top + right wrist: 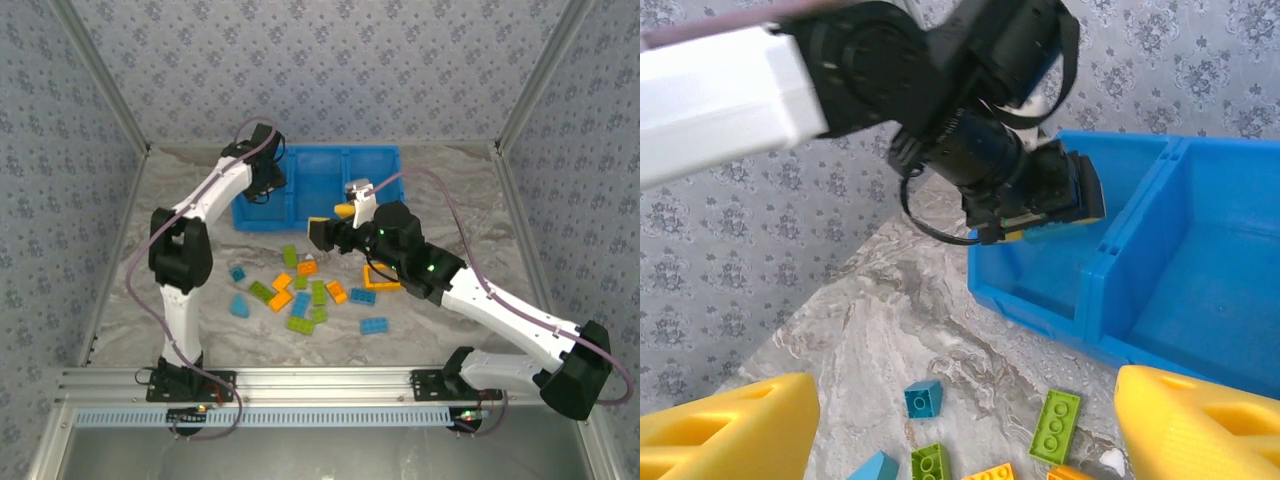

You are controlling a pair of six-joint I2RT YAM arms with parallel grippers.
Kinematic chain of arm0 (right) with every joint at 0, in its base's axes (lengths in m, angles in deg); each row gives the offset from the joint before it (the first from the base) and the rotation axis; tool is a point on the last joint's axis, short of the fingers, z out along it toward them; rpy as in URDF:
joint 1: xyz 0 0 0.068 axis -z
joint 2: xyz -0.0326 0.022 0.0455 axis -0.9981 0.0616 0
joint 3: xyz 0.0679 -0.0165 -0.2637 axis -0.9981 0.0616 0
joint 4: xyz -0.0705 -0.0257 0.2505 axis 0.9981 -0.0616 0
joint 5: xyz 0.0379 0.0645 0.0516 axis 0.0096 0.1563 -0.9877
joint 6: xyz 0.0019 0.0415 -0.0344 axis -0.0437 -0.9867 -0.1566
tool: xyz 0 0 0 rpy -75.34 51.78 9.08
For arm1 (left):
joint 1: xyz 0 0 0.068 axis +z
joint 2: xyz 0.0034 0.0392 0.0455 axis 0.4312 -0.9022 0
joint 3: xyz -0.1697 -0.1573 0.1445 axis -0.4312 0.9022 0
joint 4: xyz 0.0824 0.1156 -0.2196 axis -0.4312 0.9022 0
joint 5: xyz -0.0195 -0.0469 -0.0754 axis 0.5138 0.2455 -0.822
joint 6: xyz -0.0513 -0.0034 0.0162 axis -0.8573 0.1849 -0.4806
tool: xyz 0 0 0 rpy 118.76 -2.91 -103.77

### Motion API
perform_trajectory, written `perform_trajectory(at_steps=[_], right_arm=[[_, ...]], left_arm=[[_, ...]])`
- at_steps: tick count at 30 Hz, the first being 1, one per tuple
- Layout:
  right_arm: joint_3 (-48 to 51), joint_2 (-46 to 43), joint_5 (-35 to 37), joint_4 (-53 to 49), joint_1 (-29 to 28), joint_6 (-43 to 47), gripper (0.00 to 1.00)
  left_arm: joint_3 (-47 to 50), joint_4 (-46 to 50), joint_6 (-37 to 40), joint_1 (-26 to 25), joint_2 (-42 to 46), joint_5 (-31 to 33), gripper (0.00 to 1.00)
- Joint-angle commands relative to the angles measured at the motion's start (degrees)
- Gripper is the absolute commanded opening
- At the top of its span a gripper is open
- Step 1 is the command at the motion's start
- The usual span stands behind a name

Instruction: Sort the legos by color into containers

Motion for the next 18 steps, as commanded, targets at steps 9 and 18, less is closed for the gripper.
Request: perform_trajectory(at_steps=[9,18], right_arm=[[0.7,-0.3,2.6,-2.4,0.4,-1.7,0.80],[3.7,0.3,4.8,-6.8,0.5,-2.4,0.79]], left_arm=[[-3.1,4.5,-2.5,1.6,-6.4,-3.6,0.48],[-2.5,5.0,-2.9,1.2,-4.8,-3.1,0.72]])
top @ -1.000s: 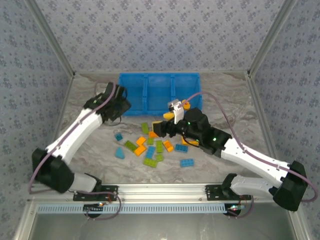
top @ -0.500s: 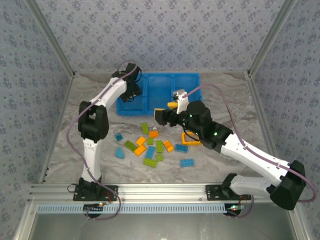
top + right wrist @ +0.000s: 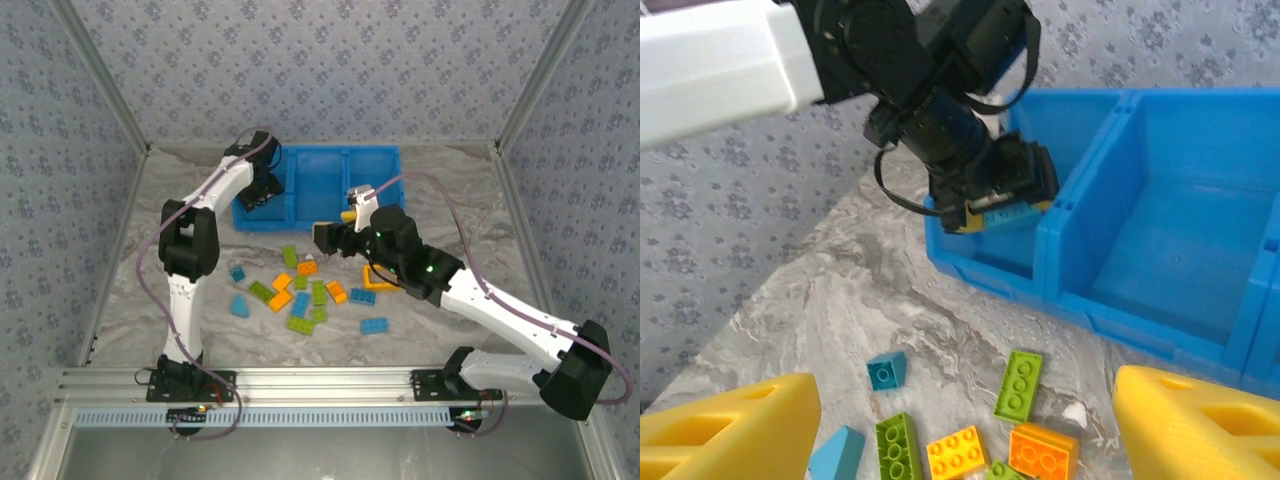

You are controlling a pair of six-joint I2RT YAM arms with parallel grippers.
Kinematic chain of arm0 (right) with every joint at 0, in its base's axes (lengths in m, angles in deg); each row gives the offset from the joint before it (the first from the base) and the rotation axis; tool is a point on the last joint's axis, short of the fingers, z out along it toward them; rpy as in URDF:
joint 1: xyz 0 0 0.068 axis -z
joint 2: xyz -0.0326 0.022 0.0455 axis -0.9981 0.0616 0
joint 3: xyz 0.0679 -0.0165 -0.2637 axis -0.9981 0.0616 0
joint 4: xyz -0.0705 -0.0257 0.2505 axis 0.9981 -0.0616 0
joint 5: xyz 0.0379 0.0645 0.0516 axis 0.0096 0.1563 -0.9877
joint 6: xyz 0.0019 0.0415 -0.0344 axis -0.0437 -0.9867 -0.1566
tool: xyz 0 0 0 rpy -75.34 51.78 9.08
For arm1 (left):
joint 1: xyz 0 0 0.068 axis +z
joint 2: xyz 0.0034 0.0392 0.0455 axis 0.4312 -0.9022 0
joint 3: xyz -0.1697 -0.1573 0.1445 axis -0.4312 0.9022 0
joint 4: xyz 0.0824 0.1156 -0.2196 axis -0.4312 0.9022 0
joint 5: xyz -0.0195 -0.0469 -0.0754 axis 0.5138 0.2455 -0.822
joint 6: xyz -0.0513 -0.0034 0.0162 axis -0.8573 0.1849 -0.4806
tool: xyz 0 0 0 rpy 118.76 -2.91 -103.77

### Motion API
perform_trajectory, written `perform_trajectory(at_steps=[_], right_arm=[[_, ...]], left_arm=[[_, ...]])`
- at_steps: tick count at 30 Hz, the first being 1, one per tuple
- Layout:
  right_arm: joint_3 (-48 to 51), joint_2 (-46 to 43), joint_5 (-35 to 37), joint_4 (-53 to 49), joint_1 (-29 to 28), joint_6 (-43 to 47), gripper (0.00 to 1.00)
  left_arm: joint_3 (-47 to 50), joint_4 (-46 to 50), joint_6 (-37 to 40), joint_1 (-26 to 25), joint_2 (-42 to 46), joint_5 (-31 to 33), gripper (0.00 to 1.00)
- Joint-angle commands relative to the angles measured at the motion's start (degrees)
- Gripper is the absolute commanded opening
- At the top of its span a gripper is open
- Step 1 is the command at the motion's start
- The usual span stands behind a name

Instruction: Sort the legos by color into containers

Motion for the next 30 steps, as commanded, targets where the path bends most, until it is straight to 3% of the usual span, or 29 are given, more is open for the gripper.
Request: perform_trajectory(at_steps=[1,6,10,18,26,30], right_arm=[[2.4,0.2,1.9,-3.4,0.3,-1.8,0.79],[4.6,-1.5,3.2,-5.4,-0.2,-3.2,0.79],[5.0,-3.0,4.1,-6.8,-0.6,-3.4,0.78],[3.4,2.4,8.5,-14.2,-5.5,-4.6,0.67],[1.0,15.8,6.2,-23.5,-13.4,-13.6,0.60],[-2.7,21.7,5.2,-24.9,-14.2,-18.0,0.60]], left_arm=[[-0.2,1.6,-0.4,-0.6,1.3,0.2,0.72],[-3.2,3.4,0.0,-1.1,1.5,0.6,0.79],[-4.8,5.3,0.2,-1.5,2.2,3.0,0.77],[0.6,-0.5,2.5,-6.8,17.9,12.3,0.72],[32.0,-19.9,16.4,-19.8,48.5,11.5,0.74],[48.3,-25.0,18.2,-24.8,64.0,5.3,0.72]])
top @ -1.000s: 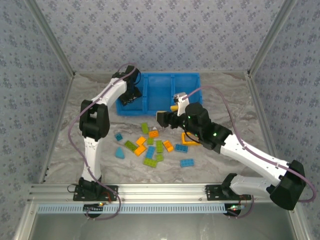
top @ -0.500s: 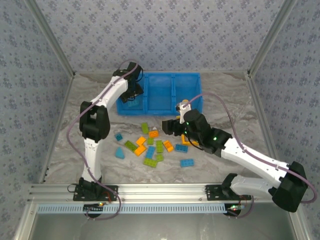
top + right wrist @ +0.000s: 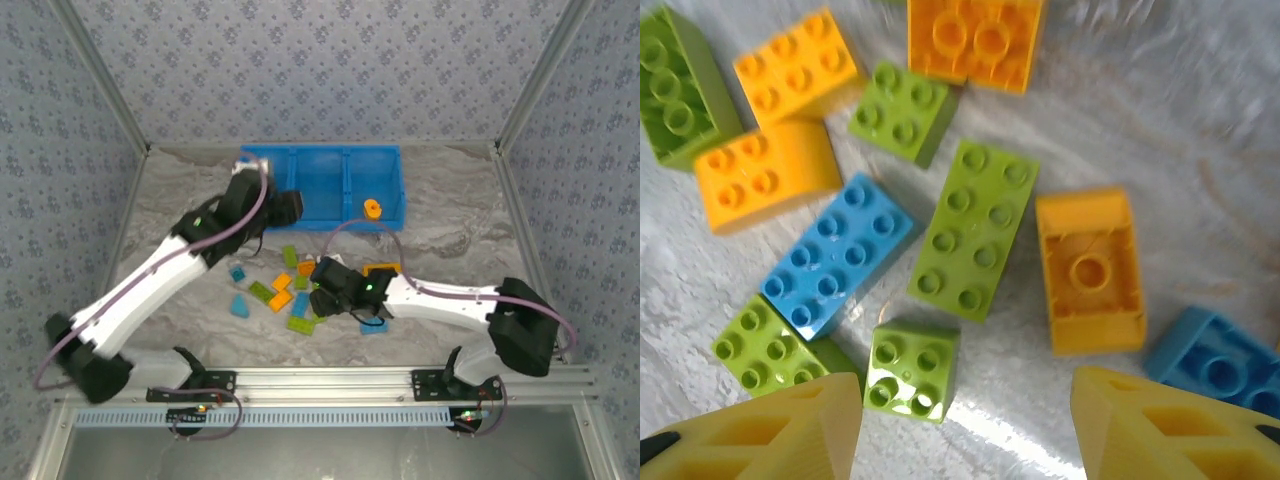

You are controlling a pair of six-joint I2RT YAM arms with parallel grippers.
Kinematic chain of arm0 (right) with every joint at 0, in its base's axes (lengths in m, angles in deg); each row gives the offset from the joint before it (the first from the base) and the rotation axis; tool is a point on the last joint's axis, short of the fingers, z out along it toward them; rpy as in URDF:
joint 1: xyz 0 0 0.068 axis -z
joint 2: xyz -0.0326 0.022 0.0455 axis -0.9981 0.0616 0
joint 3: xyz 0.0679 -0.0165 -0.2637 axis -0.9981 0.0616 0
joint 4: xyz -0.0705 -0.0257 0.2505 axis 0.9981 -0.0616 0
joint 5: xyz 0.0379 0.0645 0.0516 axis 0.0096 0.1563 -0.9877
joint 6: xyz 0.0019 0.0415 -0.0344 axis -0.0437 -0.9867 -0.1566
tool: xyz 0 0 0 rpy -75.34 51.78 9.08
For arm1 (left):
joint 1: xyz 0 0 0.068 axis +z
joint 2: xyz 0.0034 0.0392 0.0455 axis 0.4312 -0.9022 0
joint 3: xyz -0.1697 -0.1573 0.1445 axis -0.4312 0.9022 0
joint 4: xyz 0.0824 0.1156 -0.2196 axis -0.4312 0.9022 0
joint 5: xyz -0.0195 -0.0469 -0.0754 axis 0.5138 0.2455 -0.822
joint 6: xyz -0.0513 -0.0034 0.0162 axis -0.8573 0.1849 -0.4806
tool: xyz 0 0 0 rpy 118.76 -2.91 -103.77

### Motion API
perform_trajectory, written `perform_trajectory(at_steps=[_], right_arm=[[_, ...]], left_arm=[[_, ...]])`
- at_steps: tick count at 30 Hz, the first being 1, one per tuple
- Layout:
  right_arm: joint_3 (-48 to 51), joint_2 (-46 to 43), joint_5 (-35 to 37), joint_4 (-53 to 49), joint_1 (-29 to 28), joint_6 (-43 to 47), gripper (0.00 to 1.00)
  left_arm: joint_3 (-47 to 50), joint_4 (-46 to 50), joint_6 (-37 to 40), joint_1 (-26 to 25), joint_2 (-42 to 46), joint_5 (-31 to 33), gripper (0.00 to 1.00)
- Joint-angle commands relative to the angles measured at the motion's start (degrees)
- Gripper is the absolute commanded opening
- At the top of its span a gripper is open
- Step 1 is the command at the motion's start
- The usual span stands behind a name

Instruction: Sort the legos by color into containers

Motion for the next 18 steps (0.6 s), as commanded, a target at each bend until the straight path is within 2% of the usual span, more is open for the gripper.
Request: perform_trajectory(at_steps=[1,4,8,12,18], right_arm=[[-5.0,3.2,-1.0,-3.5,0.3,-6.7,0.59],[-8.6,7.9,-2.8,-4.8,1.6,-9.3,0.56],[-13.2,13.3,-2.2,-7.6,2.5,-11.0,0.52],[-17.9,16.8,0.2,-13.7,3.4,-13.5,0.49],[-18.1,18.5,-0.1,-13.6,3.3,-15.3,0.49]], left_arm=[[10.3,-4.8,4.4,-2.4,8.3,-3.6,0.71],[16.4,-2.2,2.6,-5.2,15.7,-3.2,0.71],[20.7,-0.8,0.1,-5.9,21.1,-2.3,0.71],[20.3,-0.9,-0.2,-6.3,21.3,-2.3,0.70],[19.3,-2.1,0.8,-6.6,19.9,-2.7,0.70]])
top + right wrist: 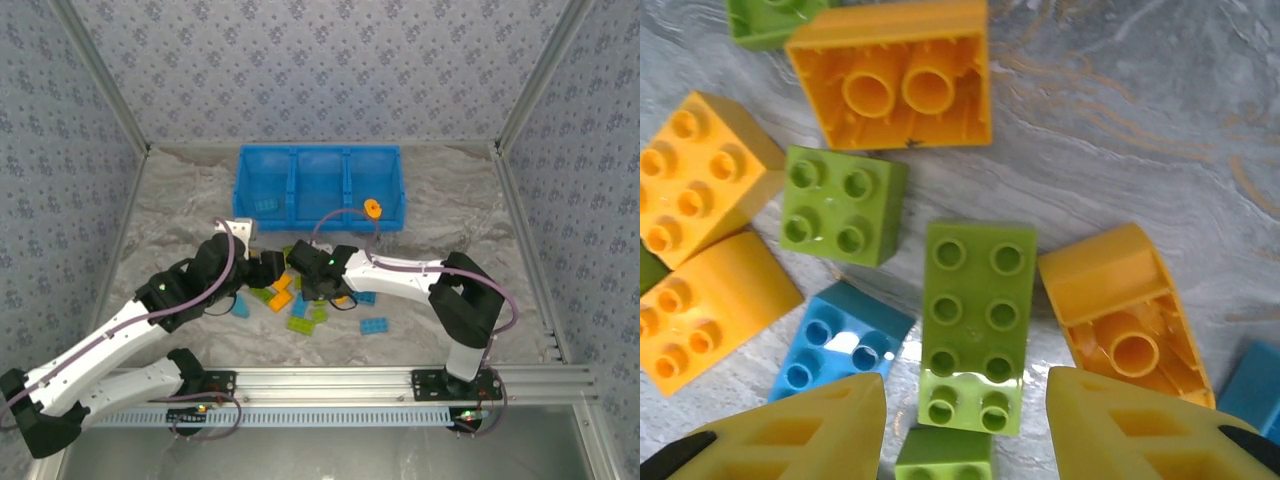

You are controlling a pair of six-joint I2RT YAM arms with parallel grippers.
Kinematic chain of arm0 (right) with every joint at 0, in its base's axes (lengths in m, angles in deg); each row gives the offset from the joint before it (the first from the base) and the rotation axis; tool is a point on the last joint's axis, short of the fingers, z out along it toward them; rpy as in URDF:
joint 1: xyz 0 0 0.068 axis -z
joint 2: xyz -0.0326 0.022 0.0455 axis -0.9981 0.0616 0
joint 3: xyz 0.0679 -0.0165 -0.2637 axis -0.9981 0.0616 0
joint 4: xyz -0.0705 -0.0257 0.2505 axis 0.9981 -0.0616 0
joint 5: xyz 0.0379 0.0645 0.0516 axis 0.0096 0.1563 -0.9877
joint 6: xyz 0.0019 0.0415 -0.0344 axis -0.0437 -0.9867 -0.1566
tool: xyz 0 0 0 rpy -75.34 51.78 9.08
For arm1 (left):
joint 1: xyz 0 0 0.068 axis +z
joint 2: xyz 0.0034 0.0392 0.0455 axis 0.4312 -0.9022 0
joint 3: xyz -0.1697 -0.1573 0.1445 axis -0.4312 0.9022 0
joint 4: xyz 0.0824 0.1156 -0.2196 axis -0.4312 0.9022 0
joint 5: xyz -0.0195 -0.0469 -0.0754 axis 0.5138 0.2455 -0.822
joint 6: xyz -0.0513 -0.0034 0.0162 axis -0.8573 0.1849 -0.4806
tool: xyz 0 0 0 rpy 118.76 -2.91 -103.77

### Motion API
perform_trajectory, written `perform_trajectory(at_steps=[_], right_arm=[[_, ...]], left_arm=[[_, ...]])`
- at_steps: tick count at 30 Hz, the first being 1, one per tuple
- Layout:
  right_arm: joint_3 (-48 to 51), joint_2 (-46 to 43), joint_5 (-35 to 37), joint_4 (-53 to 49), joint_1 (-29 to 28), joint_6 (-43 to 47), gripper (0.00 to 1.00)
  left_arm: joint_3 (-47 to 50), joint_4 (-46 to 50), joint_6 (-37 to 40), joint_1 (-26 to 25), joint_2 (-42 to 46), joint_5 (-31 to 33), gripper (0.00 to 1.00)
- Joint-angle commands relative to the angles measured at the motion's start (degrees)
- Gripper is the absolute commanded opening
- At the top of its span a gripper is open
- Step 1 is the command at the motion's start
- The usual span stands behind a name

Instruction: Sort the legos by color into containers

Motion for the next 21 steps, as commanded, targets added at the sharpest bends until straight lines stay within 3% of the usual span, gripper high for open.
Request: perform_trajectory(at_steps=[1,21], right_arm=[[-1.4,2.1,0.2,-2.4,0.1,-2.9,0.49],[-4.4,8.3,1.5,-2.5,1.5,-5.0,0.40]], left_arm=[[-1.7,-2.3,0.5,-0.5,-0.6,-0.5,0.70],[-0.9,-3.8,0.3,-0.5,-0.5,-1.5,0.70]])
